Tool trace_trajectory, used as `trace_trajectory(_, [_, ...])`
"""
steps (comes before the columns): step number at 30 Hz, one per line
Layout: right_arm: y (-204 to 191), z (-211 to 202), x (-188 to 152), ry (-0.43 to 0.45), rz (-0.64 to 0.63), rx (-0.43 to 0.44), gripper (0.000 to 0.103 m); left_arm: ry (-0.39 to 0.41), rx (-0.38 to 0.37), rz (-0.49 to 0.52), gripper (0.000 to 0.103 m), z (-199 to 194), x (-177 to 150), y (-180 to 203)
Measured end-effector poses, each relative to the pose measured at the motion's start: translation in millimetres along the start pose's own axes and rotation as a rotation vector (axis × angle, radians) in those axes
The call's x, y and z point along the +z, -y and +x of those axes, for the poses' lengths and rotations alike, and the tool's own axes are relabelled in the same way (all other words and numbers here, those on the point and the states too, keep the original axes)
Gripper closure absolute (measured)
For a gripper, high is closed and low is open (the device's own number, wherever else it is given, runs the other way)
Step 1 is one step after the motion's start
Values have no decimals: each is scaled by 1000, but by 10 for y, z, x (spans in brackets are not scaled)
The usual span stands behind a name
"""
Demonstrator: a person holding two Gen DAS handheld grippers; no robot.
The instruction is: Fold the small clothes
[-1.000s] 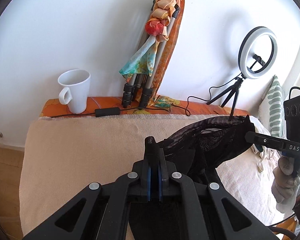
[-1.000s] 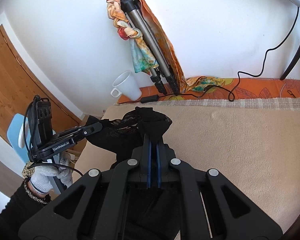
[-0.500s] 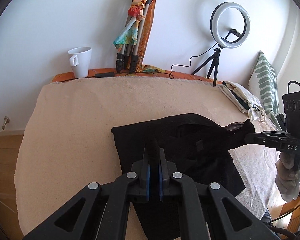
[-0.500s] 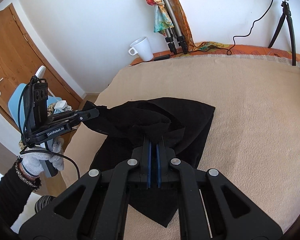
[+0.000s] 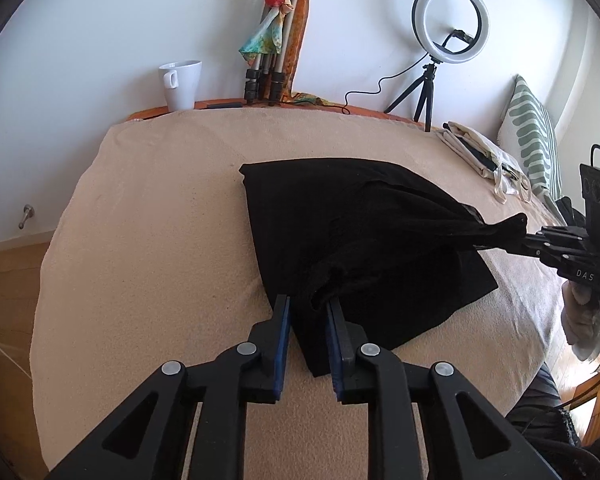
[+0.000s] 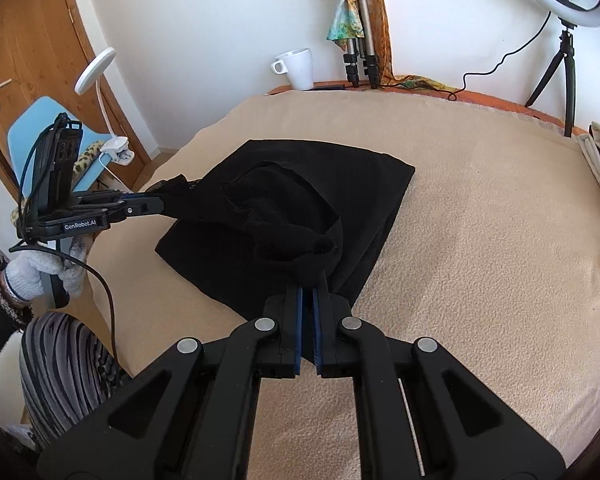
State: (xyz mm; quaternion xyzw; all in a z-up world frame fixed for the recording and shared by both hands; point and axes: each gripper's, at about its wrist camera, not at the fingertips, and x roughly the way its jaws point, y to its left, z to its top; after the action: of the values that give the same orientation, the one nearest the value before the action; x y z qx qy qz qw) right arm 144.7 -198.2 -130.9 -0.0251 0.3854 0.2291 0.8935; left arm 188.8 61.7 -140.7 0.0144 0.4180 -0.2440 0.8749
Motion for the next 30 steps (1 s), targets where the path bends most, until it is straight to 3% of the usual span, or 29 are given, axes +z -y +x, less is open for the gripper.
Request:
trace_trajectory(4, [-63,-75,-144,-5,-77,-52,96,-13,19,-24,87,-98,-160,-69])
trace_trajectory(6, [-67,-127,-214,-8,-93,-67,88,9,7,-68,86,-197,-184,-133])
trace_trajectory(9, [-11,-257,-311,9,-46,-43,74,56,-23,-120,75,-372,-199,-192])
trace_trajectory(10, [29,-296,-331,13,-13,-29,74,53,-31,-143,71,-386,-195,-217])
trace_trajectory(16, [307,-261,-331,-12,309,171,74,-18,-154,-345,69,-123,-128,-350])
trace_trajectory(21, [398,-107,-342,-28,510,329,74,-68,-226,-431,63,82,-78,-355])
trace_trajectory(27, [514,47,-432,-61,631,325,74,-109,-211,-482,62,185,-80,-392])
trace_trajectory(30, [567,101,-508,-75,692,365,74,-117,-211,-482,71,193,-89,-390])
